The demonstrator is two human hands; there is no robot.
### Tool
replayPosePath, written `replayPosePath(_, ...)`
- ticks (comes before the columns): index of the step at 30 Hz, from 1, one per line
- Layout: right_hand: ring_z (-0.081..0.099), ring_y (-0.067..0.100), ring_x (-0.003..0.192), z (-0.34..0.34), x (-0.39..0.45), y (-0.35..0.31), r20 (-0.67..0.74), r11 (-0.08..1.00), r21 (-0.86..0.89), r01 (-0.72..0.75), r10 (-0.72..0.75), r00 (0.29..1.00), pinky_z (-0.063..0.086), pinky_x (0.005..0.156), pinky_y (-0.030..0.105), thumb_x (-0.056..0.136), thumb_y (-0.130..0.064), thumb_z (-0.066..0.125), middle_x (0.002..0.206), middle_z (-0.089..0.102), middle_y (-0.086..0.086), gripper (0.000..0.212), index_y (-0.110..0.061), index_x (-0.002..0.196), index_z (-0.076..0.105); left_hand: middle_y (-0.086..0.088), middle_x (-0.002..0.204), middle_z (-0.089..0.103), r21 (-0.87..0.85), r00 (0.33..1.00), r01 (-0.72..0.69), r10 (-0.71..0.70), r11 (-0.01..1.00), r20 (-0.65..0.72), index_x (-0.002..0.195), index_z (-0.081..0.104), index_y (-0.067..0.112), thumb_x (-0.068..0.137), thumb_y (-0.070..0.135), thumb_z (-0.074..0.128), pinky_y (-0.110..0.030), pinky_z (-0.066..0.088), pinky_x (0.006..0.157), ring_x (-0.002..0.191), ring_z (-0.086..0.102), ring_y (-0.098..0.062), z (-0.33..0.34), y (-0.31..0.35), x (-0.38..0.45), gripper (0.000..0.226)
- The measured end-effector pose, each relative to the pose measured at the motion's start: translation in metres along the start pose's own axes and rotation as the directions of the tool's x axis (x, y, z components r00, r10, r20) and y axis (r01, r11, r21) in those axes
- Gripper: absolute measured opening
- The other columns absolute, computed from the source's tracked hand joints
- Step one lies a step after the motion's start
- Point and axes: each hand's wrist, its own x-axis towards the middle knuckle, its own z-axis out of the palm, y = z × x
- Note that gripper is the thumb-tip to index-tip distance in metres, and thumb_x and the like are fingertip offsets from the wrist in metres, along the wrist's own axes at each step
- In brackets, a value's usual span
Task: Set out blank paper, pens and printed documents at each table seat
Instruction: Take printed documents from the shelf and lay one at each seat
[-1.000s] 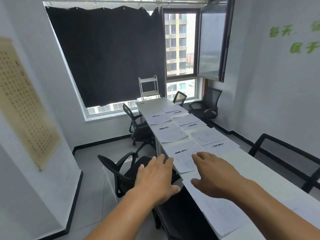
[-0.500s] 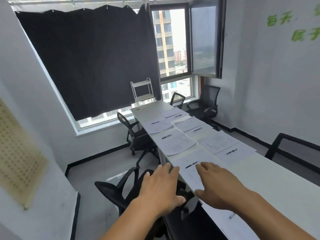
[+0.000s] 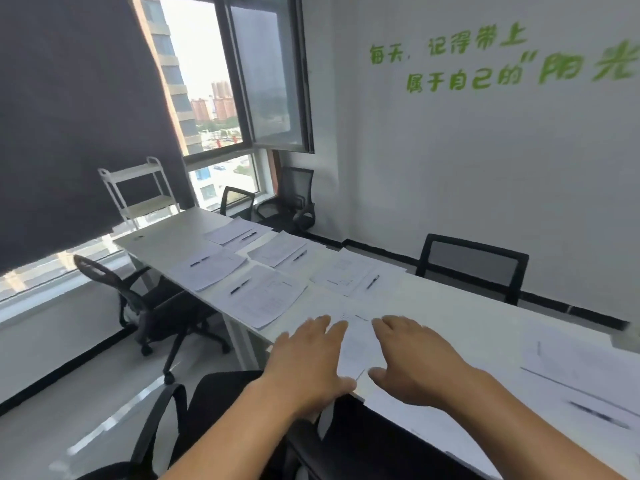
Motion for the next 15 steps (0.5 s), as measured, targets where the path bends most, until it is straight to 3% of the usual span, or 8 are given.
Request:
replayPosePath(5, 0.034, 0.027, 0.155, 0.002, -0.027, 0.015, 0.016, 0.979, 0.012, -0.206, 0.206, 0.979, 0.037, 0.123, 0.046, 0.102, -0.052, 0.055, 0.170, 0.035, 0.002, 0.078, -0.020, 0.166, 0.026, 0.003, 0.181, 0.019, -0.027, 0.985, -0.164, 0.165, 0.986, 0.042, 0.172, 0.018, 0.035, 0.094, 0.060, 0.067, -0.051, 0.033, 0.128, 0.163, 0.027, -0.024, 0.006, 0.012, 0.024, 0.095)
replayPosePath(10, 0.045, 0.026, 0.140, 0.011, -0.053, 0.058, 0.063, 0.921, 0.032, -0.388, 0.386, 0.920, 0.043, 0.113, 0.044, 0.101, -0.049, 0.053, 0.151, 0.048, 0.001, 0.059, -0.020, 0.151, 0.040, 0.005, 0.181, 0.018, -0.029, 0.950, -0.278, 0.279, 0.960, 0.137, 0.172, 0.017, 0.034, 0.094, 0.058, 0.065, -0.050, 0.033, 0.128, 0.163, 0.028, -0.022, 0.014, 0.034, 0.060, 0.095)
replayPosePath(15, 0.041, 0.027, 0.146, 0.040, -0.058, 0.104, 0.111, 0.877, 0.064, -0.476, 0.468, 0.877, 0.041, 0.117, 0.044, 0.101, -0.048, 0.051, 0.160, 0.042, 0.001, 0.071, -0.019, 0.163, 0.030, 0.006, 0.180, 0.022, 0.013, 0.925, -0.340, 0.332, 0.940, 0.186, 0.172, 0.019, 0.034, 0.093, 0.060, 0.066, -0.049, 0.036, 0.126, 0.161, 0.033, -0.021, 0.025, 0.062, 0.102, 0.095)
